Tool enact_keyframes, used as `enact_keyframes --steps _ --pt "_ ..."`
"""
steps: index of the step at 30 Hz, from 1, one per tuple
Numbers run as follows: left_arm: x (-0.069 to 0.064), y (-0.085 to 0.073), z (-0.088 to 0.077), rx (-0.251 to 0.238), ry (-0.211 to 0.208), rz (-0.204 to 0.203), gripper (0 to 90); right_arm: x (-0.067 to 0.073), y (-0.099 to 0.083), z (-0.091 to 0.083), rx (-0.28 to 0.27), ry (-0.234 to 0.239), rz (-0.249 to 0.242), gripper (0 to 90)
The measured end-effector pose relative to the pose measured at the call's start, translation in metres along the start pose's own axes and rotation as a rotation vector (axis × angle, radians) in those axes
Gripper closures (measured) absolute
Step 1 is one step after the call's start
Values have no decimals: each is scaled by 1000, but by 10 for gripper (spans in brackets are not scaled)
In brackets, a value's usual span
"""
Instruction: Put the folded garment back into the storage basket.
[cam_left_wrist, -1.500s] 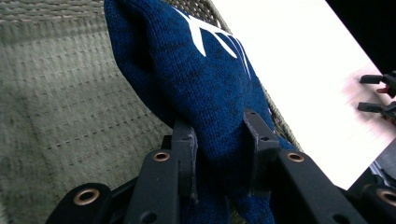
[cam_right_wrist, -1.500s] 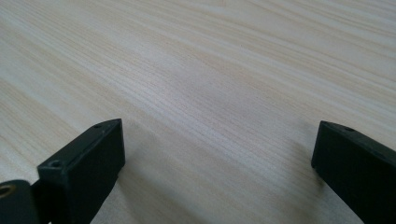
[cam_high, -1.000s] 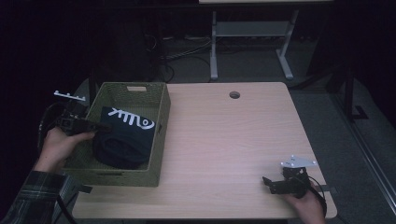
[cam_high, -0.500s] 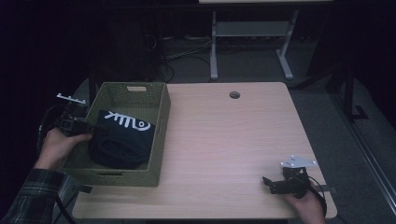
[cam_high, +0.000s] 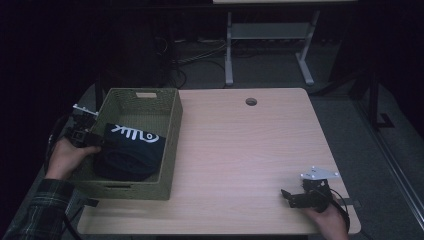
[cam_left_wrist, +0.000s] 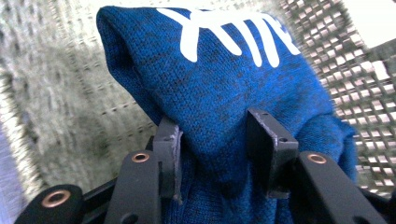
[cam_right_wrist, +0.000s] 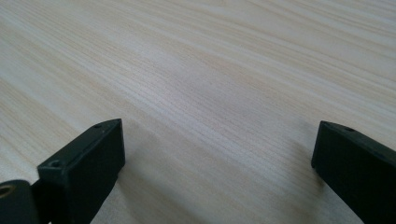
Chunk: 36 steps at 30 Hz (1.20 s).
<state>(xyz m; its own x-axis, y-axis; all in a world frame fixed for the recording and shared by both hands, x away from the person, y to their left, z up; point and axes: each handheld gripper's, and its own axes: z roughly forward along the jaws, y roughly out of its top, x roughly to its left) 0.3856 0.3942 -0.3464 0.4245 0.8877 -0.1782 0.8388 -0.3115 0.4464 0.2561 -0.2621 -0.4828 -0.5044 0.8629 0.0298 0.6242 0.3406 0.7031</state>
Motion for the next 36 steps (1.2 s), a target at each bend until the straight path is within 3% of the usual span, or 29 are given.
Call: enact_keyframes --steps 5,13,17,26,36 --pt "2 -1 5 15 42 -5 547 0 0 0 0 0 0 24" --pt "5 -1 6 15 118 -21 403 0 0 0 0 0 0 24" --pt "4 -2 2 -5 126 -18 380 0 0 0 0 0 0 24" --pt "-15 2 -8 -81 102 10 349 0 0 0 0 0 0 24" --pt "-49 13 -12 -164 46 52 287 0 0 0 0 0 0 24"
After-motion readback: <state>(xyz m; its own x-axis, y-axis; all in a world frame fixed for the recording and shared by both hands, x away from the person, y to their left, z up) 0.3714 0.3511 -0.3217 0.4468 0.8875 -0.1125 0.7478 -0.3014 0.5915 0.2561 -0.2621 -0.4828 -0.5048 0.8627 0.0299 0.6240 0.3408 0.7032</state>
